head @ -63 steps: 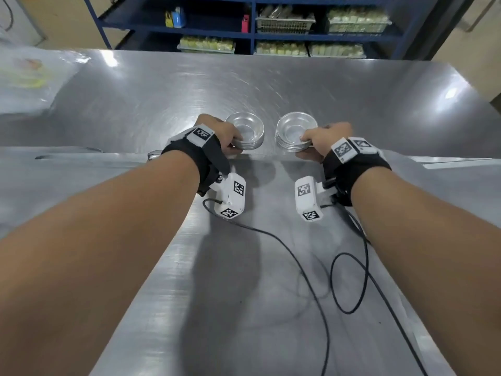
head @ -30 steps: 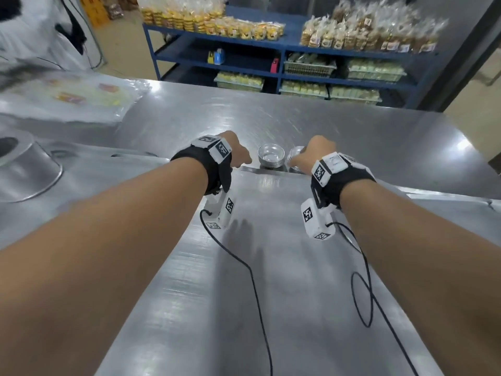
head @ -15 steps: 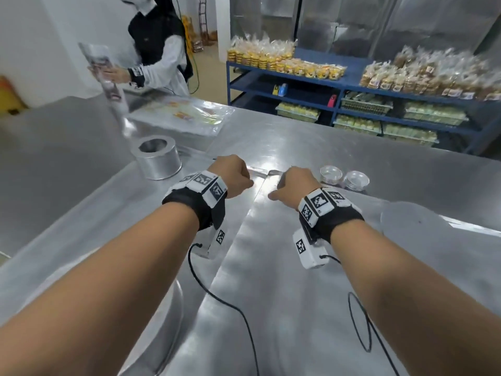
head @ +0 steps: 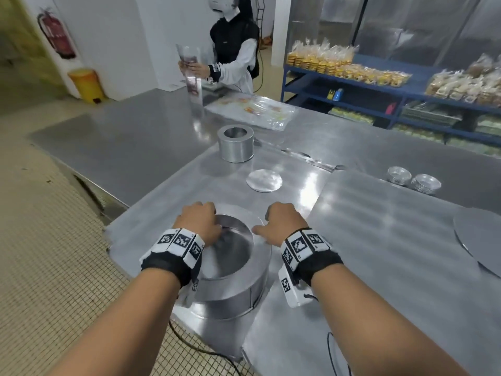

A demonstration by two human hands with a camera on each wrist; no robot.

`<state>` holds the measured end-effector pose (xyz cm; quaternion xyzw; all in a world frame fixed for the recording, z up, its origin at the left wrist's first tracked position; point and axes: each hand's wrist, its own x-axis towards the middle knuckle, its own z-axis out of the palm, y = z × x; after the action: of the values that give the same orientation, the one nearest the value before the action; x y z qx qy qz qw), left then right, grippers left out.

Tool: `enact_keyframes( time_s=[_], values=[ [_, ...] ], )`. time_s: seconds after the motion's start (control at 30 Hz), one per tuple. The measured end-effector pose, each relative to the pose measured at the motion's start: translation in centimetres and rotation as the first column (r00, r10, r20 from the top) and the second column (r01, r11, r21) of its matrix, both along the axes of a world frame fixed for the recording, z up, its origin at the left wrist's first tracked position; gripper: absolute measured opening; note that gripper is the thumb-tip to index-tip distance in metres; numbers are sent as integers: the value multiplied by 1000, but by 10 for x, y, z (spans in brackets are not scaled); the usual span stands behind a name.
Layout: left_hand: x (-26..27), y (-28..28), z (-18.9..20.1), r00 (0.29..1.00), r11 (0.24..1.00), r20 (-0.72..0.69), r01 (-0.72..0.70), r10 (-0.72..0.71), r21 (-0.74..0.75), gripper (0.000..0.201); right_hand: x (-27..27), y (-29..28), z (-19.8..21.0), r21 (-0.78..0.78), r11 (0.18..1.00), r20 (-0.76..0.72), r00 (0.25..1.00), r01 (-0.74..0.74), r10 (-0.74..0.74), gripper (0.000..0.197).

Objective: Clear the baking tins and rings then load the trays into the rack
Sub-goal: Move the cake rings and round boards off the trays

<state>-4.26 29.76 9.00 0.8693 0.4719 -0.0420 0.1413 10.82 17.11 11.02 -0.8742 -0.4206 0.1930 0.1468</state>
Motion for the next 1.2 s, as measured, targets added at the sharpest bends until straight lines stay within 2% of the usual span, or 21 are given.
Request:
enact_keyframes(
  time_s=[0.13, 0.33, 0.43, 0.6, 0.63, 0.73, 0.83, 0.97, 1.03, 1.1, 1.13, 1.17, 1.2],
  values=[
    [-42, -8, -23, 986, 992, -116, -112, 118, 60, 49, -24, 3, -20, -74, 997, 65, 998, 23, -18, 35],
    [-65, -7, -35, 961, 961, 4, -277, 278, -10, 45, -32, 3, -39, -90, 990, 47, 994, 107, -103, 23],
    [-67, -3, -31, 960, 960, 31, -275, 277, -43, 43, -31, 3, -39, -73, 984, -3, 987, 162, -162, 30],
    [-61, -1, -7, 960, 963, 84, -263, 267, -53, 37, -24, -7, -31, 15, 964, -67, 963, 264, -263, 30],
    [-58, -2, -2, 959, 964, 102, -261, 264, -48, 37, -20, -10, -28, 38, 957, -74, 956, 286, -283, 34],
    [-41, -5, 11, 945, 963, 185, -266, 268, -36, 46, -8, -24, -16, 103, 919, -104, 923, 380, -370, 64],
    [-18, -14, 22, 924, 967, 285, -249, 256, -60, 53, 8, -44, -4, 183, 878, -113, 897, 442, -427, 71],
    [15, -36, 31, 836, 957, 466, -245, 289, -155, 54, 31, -79, 10, 285, 826, -98, 872, 486, -480, 68],
    [33, -47, 31, 781, 944, 539, -207, 317, -256, 64, 45, -100, 15, 344, 790, -101, 857, 507, -506, 63],
    [51, -59, 30, 675, 876, 598, -155, 432, -457, 83, 60, -123, 17, 407, 752, -92, 842, 518, -531, 61],
    [61, -64, 28, 618, 813, 595, -130, 514, -567, 91, 68, -135, 17, 438, 733, -84, 836, 520, -543, 61],
    [70, -71, 29, 583, 751, 577, -92, 573, -653, 94, 74, -147, 16, 464, 713, -76, 826, 525, -558, 61],
    [81, -79, 28, 568, 693, 552, -48, 611, -719, 88, 81, -159, 14, 487, 693, -73, 815, 532, -574, 60]
  ],
)
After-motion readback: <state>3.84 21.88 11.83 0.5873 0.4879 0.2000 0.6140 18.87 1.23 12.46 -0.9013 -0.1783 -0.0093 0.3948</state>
